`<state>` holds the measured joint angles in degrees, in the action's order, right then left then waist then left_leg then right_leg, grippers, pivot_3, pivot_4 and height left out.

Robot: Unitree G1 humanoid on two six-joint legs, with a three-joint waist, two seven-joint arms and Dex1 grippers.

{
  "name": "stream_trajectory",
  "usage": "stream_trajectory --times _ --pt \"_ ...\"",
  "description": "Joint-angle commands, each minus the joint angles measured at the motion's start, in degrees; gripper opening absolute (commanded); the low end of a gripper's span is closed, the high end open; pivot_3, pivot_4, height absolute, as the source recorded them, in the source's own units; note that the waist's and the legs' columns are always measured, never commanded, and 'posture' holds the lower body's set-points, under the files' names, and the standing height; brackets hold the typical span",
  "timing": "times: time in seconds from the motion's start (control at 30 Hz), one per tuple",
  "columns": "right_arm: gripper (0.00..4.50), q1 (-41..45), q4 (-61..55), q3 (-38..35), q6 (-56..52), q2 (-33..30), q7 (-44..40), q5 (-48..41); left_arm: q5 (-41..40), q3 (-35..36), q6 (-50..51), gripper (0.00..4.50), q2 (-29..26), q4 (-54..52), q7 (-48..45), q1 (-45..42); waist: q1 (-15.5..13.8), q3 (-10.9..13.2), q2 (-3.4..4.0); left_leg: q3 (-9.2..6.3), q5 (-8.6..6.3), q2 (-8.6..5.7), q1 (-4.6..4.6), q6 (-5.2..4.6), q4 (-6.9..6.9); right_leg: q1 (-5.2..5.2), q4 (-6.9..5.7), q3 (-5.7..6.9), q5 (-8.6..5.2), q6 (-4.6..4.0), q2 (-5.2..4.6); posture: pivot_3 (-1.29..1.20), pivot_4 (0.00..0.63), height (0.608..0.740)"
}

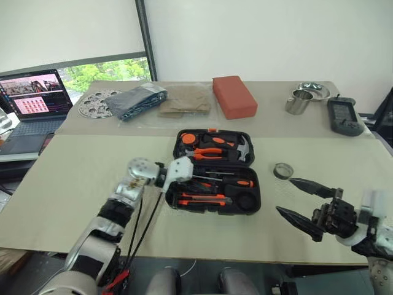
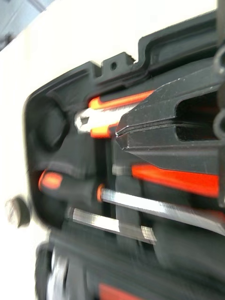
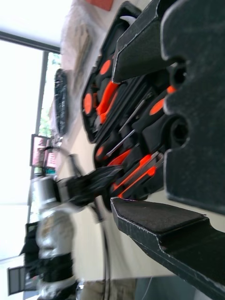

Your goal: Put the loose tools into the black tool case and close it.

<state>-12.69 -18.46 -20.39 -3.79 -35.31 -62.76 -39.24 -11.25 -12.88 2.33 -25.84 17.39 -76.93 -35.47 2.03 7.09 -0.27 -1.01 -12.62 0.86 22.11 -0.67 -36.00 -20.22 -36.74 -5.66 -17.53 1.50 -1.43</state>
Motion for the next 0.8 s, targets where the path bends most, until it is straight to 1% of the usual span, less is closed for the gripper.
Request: stream_trajectory --times 0.03,0.1,0.17,0.3,0.33,0.37,0.4,0.47,0.57,0.6,0.67,0.7,0.73,0.77,0.8 --pt "4.5 4.6 -0.4 3.4 -2.6 0.0 5.5 3.8 -4.6 4.5 7.6 0.03 -3.7 -10.1 1.9 2.8 0.1 0.0 0.03 -0.03 0.0 -0.02 0.0 0.0 0.02 0.0 0.01 0.0 -0.01 0.0 0.0 0.0 0.15 0.74" --pt "4.5 8.4 0.2 6.6 -4.5 0.1 9.9 8.1 -7.3 7.3 11.6 0.03 -6.0 -15.0 3.1 4.9 0.4 0.0 0.05 -0.02 0.0 0.02 -0.05 0.0 0.05 0.0 -0.01 0.0 -0.02 -0.01 0.0 0.0 0.15 0.74" --pt "4.5 11.8 0.7 9.6 -6.7 -0.2 12.5 11.1 -9.5 9.6 15.0 0.03 -8.3 -19.4 4.1 7.1 0.4 0.0 0.06 -0.05 0.0 0.03 -0.08 0.0 0.06 -0.01 -0.03 0.01 -0.03 0.01 0.0 0.0 0.15 0.74" --pt "4.5 17.7 2.5 14.7 -11.1 -0.2 15.4 14.8 -13.0 13.8 19.9 0.03 -12.5 -26.0 5.9 11.4 0.4 0.0 0.08 -0.12 0.0 0.05 -0.1 0.0 0.08 -0.02 0.0 0.03 -0.05 0.01 0.0 0.0 0.15 0.74" --pt "4.5 20.1 4.0 16.5 -11.8 1.0 16.6 16.1 -13.9 15.8 20.9 0.03 -14.2 -28.0 6.3 13.4 0.4 0.0 0.08 -0.12 0.0 0.05 -0.1 0.0 0.09 -0.02 0.02 0.03 -0.05 0.01 0.0 0.0 0.15 0.74" --pt "4.0 21.9 5.2 17.7 -12.2 2.0 17.5 17.0 -14.6 17.2 21.7 0.0 -15.4 -29.5 6.6 14.8 0.5 0.0 0.02 -0.12 0.0 0.04 -0.09 0.0 0.1 -0.02 0.01 0.03 -0.02 -0.03 -0.02 0.0 0.15 0.74" --pt "3.83 23.4 6.1 19.5 -12.3 2.8 17.4 17.8 -15.8 19.1 22.8 0.0 -16.5 -31.3 7.1 16.5 0.6 0.0 0.0 -0.11 0.0 0.07 -0.13 0.0 0.11 -0.03 0.04 0.03 -0.01 -0.06 -0.01 0.0 0.15 0.74" --pt "3.09 25.4 7.3 22.0 -12.6 3.9 17.1 18.9 -17.7 21.7 24.8 0.0 -18.0 -33.8 8.3 18.9 0.6 0.1 -0.02 -0.12 0.0 0.07 -0.12 0.0 0.17 -0.06 0.03 0.04 0.02 -0.15 -0.02 0.0 0.15 0.74" --pt "2.1 27.7 10.1 24.9 -11.7 5.2 17.0 21.5 -22.4 25.3 30.5 0.0 -18.6 -35.8 11.6 20.5 0.1 0.1 -0.02 -0.18 0.0 0.09 -0.13 0.0 0.21 -0.07 0.02 0.09 0.01 -0.19 -0.05 0.0 0.15 0.74" --pt "1.71 28.2 10.9 25.5 -11.4 5.5 16.9 22.1 -23.7 26.2 31.9 0.0 -18.7 -36.3 12.5 20.8 0.0 0.1 -0.02 -0.23 0.0 0.07 -0.12 0.0 0.2 -0.05 0.02 0.14 0.01 -0.19 -0.08 0.0 0.15 0.74" --pt "1.07 28.9 12.2 26.4 -11.2 5.8 16.8 23.0 -25.5 27.2 33.5 0.0 -19.6 -38.0 12.4 22.2 0.0 0.1 -0.03 -0.23 0.0 0.04 -0.11 0.0 0.19 -0.05 0.03 0.16 0.01 -0.19 -0.13 0.0 0.15 0.74" --pt "0.64 29.3 12.8 26.7 -11.1 6.0 16.7 23.4 -26.0 27.4 33.9 0.53 -20.2 -38.9 12.1 23.0 0.1 0.1 -0.03 -0.22 0.0 0.03 -0.12 0.0 0.19 -0.05 0.04 0.15 0.01 -0.19 -0.15 0.0 0.15 0.74" --pt "0.34 30.1 13.7 27.2 -11.0 6.5 17.0 24.0 -26.9 28.3 34.6 0.7 -20.9 -39.8 12.0 23.9 0.2 0.1 -0.03 -0.22 0.0 0.02 -0.12 0.01 0.2 -0.05 0.05 0.15 0.01 -0.19 -0.17 0.0 0.15 0.74" --pt "0.03 30.8 14.6 27.6 -10.8 7.0 17.2 24.6 -27.8 29.4 35.1 1.07 -21.6 -40.5 12.0 24.6 0.3 0.1 -0.03 -0.19 0.0 0.02 -0.12 0.01 0.21 -0.05 0.05 0.14 0.02 -0.2 -0.18 0.0 0.15 0.74" --pt "0.0 31.4 15.3 27.9 -10.7 7.4 17.3 25.0 -28.7 30.4 35.5 1.52 -22.2 -41.1 12.1 25.3 0.5 0.1 -0.04 -0.19 0.0 0.02 -0.12 0.01 0.23 -0.06 0.04 0.14 0.02 -0.21 -0.19 0.0 0.15 0.74"
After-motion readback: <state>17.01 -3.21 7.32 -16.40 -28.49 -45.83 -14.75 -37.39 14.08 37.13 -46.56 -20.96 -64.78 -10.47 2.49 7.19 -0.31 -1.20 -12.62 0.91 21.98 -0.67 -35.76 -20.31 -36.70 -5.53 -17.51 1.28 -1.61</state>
